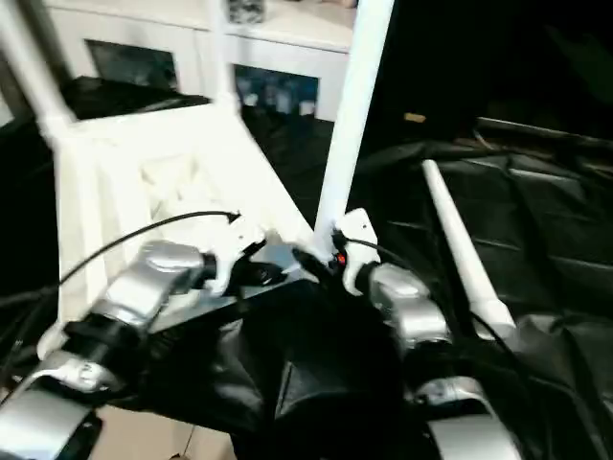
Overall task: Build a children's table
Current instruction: Rotate leg to tighten
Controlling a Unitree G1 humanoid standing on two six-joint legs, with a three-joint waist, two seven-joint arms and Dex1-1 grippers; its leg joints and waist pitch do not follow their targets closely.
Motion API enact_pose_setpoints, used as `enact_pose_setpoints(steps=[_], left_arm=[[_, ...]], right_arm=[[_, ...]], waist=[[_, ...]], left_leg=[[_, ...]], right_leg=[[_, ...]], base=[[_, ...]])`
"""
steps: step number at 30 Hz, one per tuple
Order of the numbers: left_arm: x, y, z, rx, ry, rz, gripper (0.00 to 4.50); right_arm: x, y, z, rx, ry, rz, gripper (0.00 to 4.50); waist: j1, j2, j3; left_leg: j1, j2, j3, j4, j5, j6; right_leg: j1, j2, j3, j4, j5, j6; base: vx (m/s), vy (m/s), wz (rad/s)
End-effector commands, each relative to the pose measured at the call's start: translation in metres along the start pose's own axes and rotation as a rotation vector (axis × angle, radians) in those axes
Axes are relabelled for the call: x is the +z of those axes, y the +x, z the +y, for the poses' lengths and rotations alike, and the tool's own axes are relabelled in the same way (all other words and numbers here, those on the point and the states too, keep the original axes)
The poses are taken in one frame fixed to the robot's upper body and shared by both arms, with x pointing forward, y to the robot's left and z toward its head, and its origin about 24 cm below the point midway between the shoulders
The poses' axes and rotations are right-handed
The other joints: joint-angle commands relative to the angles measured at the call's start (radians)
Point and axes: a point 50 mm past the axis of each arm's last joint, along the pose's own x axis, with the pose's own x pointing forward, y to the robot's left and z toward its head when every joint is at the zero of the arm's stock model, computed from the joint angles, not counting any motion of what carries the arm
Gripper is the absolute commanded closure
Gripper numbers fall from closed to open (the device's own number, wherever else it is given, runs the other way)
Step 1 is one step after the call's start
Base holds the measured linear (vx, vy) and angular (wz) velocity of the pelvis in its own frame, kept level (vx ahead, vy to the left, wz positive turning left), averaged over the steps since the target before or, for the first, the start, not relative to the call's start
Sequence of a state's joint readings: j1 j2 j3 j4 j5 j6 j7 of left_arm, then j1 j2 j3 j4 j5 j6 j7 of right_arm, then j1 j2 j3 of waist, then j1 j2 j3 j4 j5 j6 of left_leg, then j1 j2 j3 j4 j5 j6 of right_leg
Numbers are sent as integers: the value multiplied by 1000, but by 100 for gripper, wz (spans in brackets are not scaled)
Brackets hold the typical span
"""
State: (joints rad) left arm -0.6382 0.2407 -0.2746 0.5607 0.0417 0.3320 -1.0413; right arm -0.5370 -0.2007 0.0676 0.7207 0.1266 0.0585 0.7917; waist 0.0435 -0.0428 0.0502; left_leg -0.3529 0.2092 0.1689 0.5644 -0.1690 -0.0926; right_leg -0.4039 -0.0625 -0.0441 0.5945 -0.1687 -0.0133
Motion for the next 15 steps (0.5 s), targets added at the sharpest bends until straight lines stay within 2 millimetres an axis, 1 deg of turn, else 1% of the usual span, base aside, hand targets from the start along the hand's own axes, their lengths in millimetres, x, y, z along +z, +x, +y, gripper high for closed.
enact_pose_setpoints(steps=[1,2,4,5,6,7,8,9,10,12,13,14,15], left_arm=[[9,4,-12,-143,66,-38,450],[8,0,-13,-173,78,-40,450],[6,-8,-15,-246,97,-39,450],[3,-13,-15,-287,102,-11,450],[3,-13,-15,-287,101,-11,450],[0,-15,-14,-290,107,10,450],[-1,-15,-14,-293,111,17,450],[-1,-16,-13,-296,114,20,450],[-2,-17,-12,-300,115,24,450],[-2,-18,-12,-315,122,31,450],[-2,-18,-12,-320,124,33,450],[-2,-19,-12,-322,126,34,450],[-2,-19,-12,-324,129,35,450]], right_arm=[[-9,-3,11,145,10,46,80],[-10,-7,12,187,3,56,80],[-12,-16,14,289,-7,85,80],[-15,-24,18,380,2,121,80],[-15,-24,18,382,3,122,80],[-16,-28,21,430,22,141,80],[-17,-28,22,445,28,145,80],[-17,-29,23,460,34,151,80],[-18,-30,25,477,38,154,80],[-18,-31,27,498,39,160,80],[-18,-31,28,503,39,161,94],[-18,-30,29,508,40,162,103],[-18,-30,30,514,40,163,103]], waist=[[4,6,-62],[6,4,-63],[11,6,-63],[17,6,-62],[19,7,-61],[21,7,-60],[26,7,-60],[28,7,-59],[32,6,-58],[35,5,-57],[38,4,-56],[41,3,-57],[42,3,-57]], left_leg=[[-1,15,6,-57,-238,59],[0,15,6,-56,-236,63],[0,19,5,-56,-224,71],[3,20,6,-57,-217,75],[5,21,8,-57,-220,75],[6,22,8,-57,-220,73],[6,23,9,-57,-225,69],[5,24,9,-58,-232,61],[4,23,9,-58,-249,49],[7,23,9,-59,-259,41],[7,22,8,-60,-267,37],[7,22,7,-60,-267,33],[8,22,7,-61,-267,30]], right_leg=[[50,-57,34,-70,-214,-220],[51,-57,34,-69,-207,-223],[53,-60,34,-65,-182,-232],[52,-58,34,-64,-171,-237],[50,-57,35,-64,-169,-239],[49,-57,35,-64,-168,-242],[50,-57,33,-64,-176,-245],[50,-58,33,-63,-193,-242],[49,-62,34,-67,-239,-228],[47,-63,34,-71,-269,-216],[45,-64,35,-74,-299,-203],[46,-65,35,-74,-312,-196],[44,-65,36,-75,-315,-193]], base=[[0,0,0],[0,0,0],[0,0,0],[0,0,0],[0,0,0],[0,0,0],[0,0,0],[0,0,0],[0,0,0],[0,0,0],[0,0,0],[0,0,0],[0,0,0]])
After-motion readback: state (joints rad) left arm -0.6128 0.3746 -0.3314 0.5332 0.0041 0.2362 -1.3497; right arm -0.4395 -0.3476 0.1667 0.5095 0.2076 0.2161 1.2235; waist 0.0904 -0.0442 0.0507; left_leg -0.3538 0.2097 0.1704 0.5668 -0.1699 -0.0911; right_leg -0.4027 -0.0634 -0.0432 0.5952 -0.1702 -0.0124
